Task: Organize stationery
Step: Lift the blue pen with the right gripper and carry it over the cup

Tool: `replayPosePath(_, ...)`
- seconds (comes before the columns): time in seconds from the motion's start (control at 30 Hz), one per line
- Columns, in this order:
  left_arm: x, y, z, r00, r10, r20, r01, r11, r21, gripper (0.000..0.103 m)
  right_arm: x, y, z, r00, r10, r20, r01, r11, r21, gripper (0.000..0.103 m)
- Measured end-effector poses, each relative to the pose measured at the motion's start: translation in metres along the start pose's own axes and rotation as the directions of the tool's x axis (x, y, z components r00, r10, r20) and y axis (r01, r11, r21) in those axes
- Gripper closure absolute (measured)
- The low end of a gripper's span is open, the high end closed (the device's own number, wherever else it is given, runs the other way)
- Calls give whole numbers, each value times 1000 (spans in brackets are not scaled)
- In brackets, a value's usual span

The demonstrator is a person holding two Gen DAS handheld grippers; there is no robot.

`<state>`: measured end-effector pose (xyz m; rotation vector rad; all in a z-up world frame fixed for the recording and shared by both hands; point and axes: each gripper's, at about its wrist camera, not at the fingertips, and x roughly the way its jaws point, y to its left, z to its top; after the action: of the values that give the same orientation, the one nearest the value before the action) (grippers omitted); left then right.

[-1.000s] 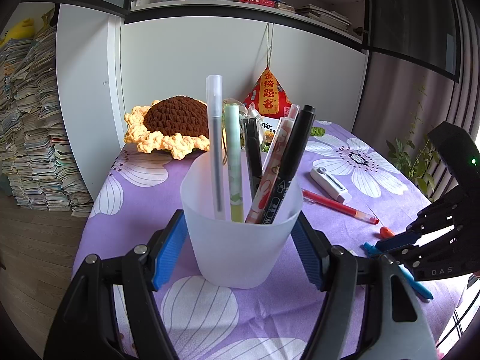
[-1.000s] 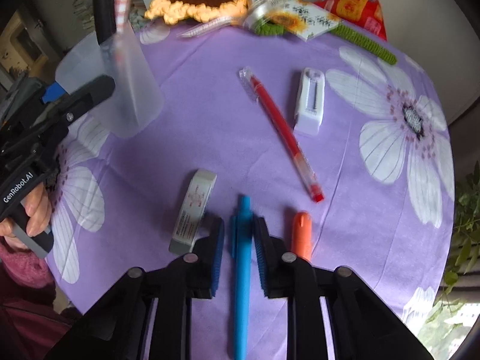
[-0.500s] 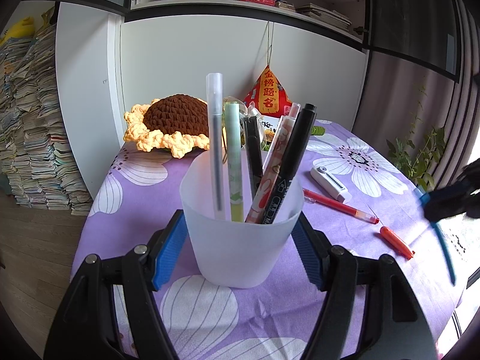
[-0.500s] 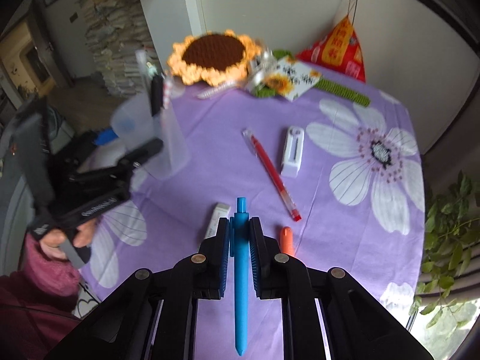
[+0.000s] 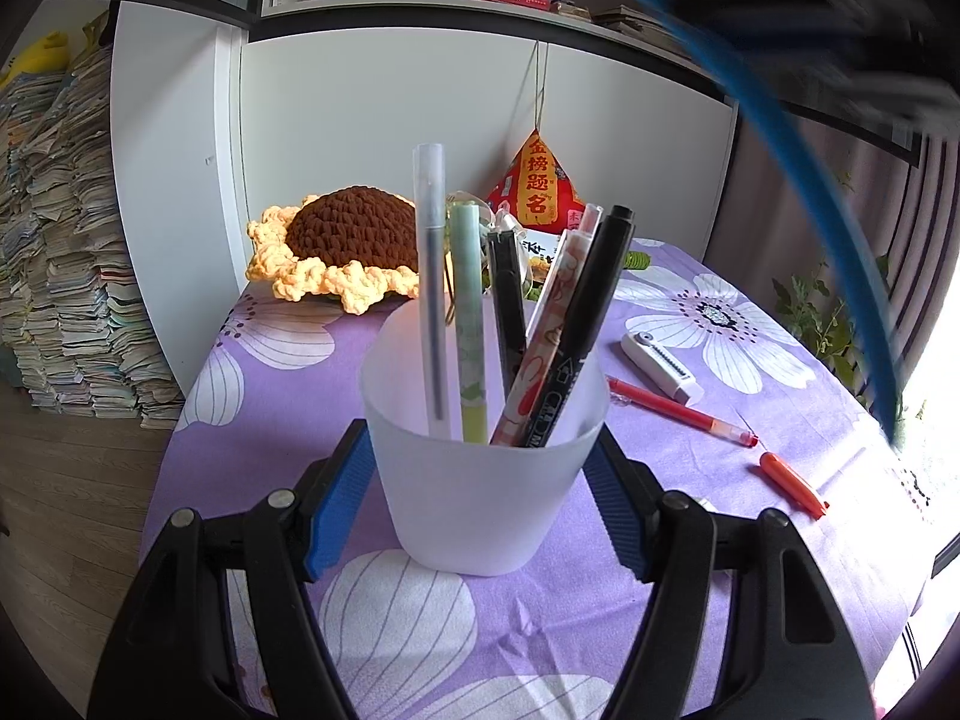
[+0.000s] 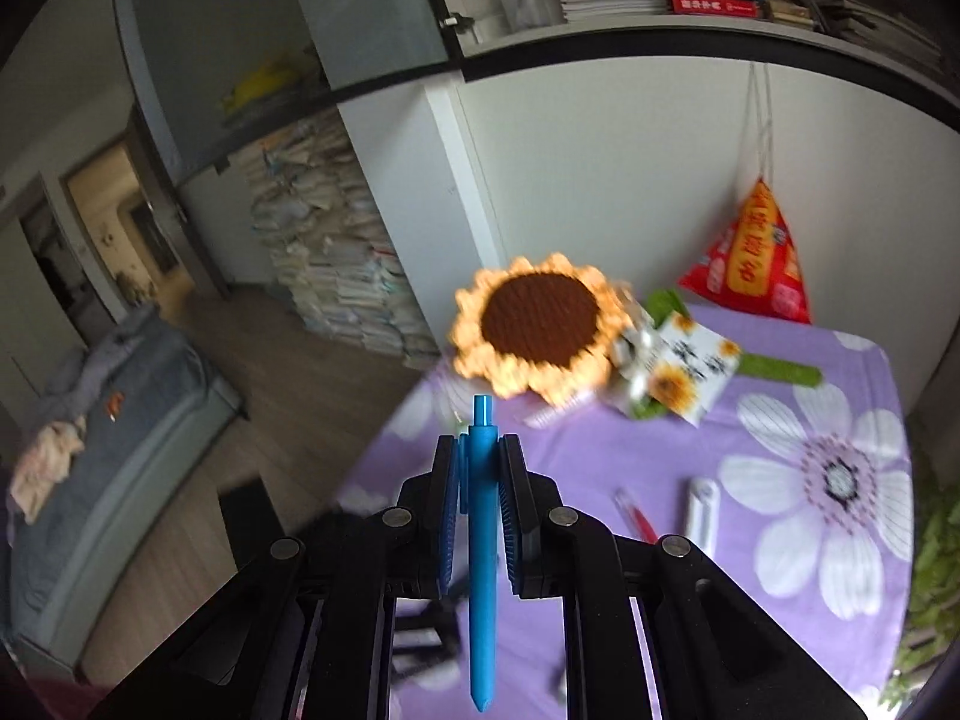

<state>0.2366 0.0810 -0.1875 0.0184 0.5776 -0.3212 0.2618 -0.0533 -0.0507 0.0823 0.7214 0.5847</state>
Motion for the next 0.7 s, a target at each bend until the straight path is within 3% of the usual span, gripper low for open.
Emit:
replayPosePath(0.3, 1, 0, 1, 1000, -1, -2, 1, 1000, -2, 33, 49, 6, 31, 990, 91, 105, -94, 995, 20, 89)
replayPosePath(0.7, 1, 0, 1, 1000, 0, -2, 0, 1000, -2, 33, 51, -7, -3, 993, 63, 95, -66, 997, 28, 89)
